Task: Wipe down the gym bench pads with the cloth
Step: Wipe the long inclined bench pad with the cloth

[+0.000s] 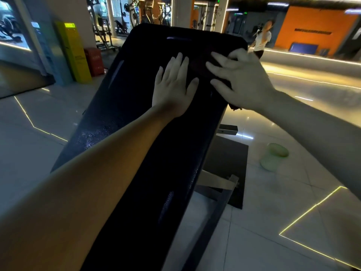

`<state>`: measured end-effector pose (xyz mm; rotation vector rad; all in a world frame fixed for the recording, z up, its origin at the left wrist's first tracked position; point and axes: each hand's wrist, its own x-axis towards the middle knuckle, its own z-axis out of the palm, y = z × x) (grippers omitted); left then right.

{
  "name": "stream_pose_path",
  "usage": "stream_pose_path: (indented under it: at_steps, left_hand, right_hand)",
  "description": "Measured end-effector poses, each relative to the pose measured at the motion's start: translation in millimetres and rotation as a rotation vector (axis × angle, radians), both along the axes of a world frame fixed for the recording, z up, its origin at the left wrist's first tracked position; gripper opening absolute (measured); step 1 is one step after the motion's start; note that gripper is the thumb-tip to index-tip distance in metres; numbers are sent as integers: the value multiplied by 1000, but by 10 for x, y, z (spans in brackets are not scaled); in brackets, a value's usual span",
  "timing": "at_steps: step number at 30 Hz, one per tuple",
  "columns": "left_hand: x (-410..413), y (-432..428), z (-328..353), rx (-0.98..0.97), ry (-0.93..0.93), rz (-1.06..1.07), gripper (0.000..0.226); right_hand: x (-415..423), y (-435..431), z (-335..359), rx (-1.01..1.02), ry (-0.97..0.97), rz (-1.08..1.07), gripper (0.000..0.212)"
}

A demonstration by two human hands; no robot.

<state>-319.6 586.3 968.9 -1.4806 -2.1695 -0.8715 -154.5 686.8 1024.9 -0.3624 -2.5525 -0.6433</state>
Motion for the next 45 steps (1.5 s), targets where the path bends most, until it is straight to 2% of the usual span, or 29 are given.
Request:
stream_pose_path:
  at_steps: [3, 6, 14, 20, 26, 31, 38, 42, 45]
  left_hand:
    - [-13, 15, -8, 14, 16, -2, 63]
    - [-33, 38, -26, 25, 28, 18, 64]
    - [-57, 45, -37, 28, 34, 22, 65]
    - [-14, -1, -10, -12, 18, 13, 64]
    - [-15, -1, -8, -11, 15, 1, 62]
    - [-20, 0, -18, -8, 29, 16, 60]
    - [-42, 16, -26, 7, 15, 3, 60]
    - [-25, 0, -15, 2, 8, 10, 61]
    - [26, -2, -8, -17, 5, 47, 60]
  right_hand:
    - [-123, 82, 124, -16, -102, 64, 58]
    - [-254, 111, 62, -87, -115, 88, 66]
    - [-399, 142, 107, -87, -45, -26, 52]
    - [-771, 220, 311, -146, 147, -251, 53]
    - [-336, -108, -10, -312, 124, -186, 57]
    - [-66, -291, -391, -219, 133, -128, 55]
    - [-615, 125, 83, -140, 218, -251, 52]
    - [-905, 277, 247, -207, 315, -319, 50]
    - [-857, 181, 253, -229, 247, -324, 54]
